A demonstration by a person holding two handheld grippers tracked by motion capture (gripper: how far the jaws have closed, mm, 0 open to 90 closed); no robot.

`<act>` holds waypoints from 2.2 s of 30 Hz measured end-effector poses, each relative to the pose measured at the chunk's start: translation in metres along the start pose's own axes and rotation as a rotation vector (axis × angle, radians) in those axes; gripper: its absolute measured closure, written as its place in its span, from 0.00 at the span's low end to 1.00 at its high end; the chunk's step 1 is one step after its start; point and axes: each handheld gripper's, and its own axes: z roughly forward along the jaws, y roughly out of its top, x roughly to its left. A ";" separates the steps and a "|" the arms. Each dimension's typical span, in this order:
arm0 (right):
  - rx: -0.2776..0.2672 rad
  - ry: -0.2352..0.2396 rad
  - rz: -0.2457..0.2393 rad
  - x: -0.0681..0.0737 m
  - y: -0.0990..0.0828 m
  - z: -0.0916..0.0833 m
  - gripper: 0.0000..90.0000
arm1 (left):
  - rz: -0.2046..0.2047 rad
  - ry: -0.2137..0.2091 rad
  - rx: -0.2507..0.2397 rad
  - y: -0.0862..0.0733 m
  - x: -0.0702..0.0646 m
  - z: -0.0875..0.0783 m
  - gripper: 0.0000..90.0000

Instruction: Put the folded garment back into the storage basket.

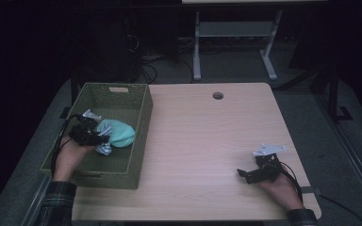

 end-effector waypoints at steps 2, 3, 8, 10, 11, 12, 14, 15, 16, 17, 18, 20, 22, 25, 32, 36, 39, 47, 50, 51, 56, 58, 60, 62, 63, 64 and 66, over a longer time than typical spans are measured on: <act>0.000 0.000 0.000 0.000 0.000 0.000 0.00 | 0.004 0.000 0.022 -0.003 0.002 0.006 0.77; 0.000 0.000 0.000 0.000 0.000 0.000 0.00 | -0.002 -0.002 0.030 -0.004 0.003 0.008 0.77; 0.001 0.000 0.000 0.000 0.000 0.000 0.00 | -0.004 -0.016 0.048 -0.007 0.003 0.017 0.76; 0.001 0.000 0.000 0.000 0.000 0.000 0.00 | -0.005 -0.027 0.064 -0.008 0.003 0.021 0.75; 0.001 0.001 -0.001 0.000 0.000 0.000 0.00 | -0.011 -0.025 0.079 -0.009 0.002 0.023 0.74; 0.001 0.001 -0.001 0.000 0.000 0.000 0.00 | -0.002 -0.018 0.096 -0.009 0.003 0.024 0.74; 0.000 0.001 0.000 0.000 0.000 0.000 0.00 | -0.009 -0.023 0.110 -0.009 0.003 0.027 0.72; 0.001 0.002 0.000 0.000 0.000 0.000 0.00 | -0.022 -0.029 0.113 -0.010 0.002 0.029 0.71; 0.001 0.002 0.000 0.000 0.000 0.000 0.00 | -0.020 -0.033 0.120 -0.010 0.002 0.030 0.69; 0.001 0.002 0.000 0.000 0.000 0.000 0.00 | -0.012 -0.029 0.132 -0.010 0.002 0.031 0.68; 0.001 0.002 0.000 0.000 0.000 0.000 0.00 | -0.011 -0.030 0.136 -0.010 0.002 0.032 0.66; 0.002 0.003 -0.002 0.000 0.000 0.000 0.00 | -0.008 -0.024 0.142 -0.010 0.003 0.033 0.60; 0.003 0.003 -0.002 0.000 0.000 0.000 0.00 | -0.006 -0.017 0.137 -0.010 0.003 0.033 0.54; 0.002 0.005 -0.002 0.000 0.000 0.000 0.00 | -0.012 -0.012 0.126 -0.010 0.003 0.033 0.44; 0.003 0.005 -0.001 0.000 0.000 0.000 0.00 | -0.030 0.004 0.105 -0.009 0.006 0.030 0.23; 0.003 0.005 -0.002 0.000 0.000 0.000 0.00 | -0.035 -0.011 0.078 -0.009 0.008 0.028 0.15; 0.003 0.005 -0.001 0.000 0.000 0.000 0.00 | -0.048 -0.020 0.046 -0.009 0.009 0.025 0.15; 0.003 0.005 -0.001 0.000 0.000 0.000 0.00 | -0.081 -0.044 -0.029 -0.008 0.011 0.013 0.15; 0.000 0.005 -0.002 0.000 0.000 0.000 0.00 | -0.086 -0.058 -0.061 -0.006 0.010 0.007 0.15; -0.001 0.004 -0.003 0.000 0.000 0.000 0.00 | -0.087 -0.062 -0.070 -0.005 0.009 0.005 0.15; 0.000 0.003 0.000 0.001 0.000 0.000 0.00 | -0.073 -0.067 -0.112 0.005 0.001 -0.008 0.15; -0.002 0.003 -0.005 0.001 0.000 0.000 0.00 | -0.068 -0.086 -0.145 0.010 -0.004 -0.013 0.15; -0.001 0.003 -0.003 0.001 0.000 0.000 0.00 | -0.048 -0.095 -0.150 0.015 -0.010 -0.017 0.15; -0.001 0.003 -0.003 0.001 0.000 0.000 0.00 | -0.027 -0.106 -0.163 0.021 -0.017 -0.022 0.15; -0.002 0.003 -0.003 0.001 0.000 0.000 0.00 | -0.022 -0.110 -0.171 0.023 -0.020 -0.023 0.15; -0.002 0.003 -0.004 0.001 0.000 0.000 0.00 | -0.014 -0.120 -0.184 0.027 -0.024 -0.026 0.15; -0.002 0.003 -0.003 0.001 0.000 0.000 0.00 | -0.009 -0.139 -0.201 0.031 -0.031 -0.028 0.15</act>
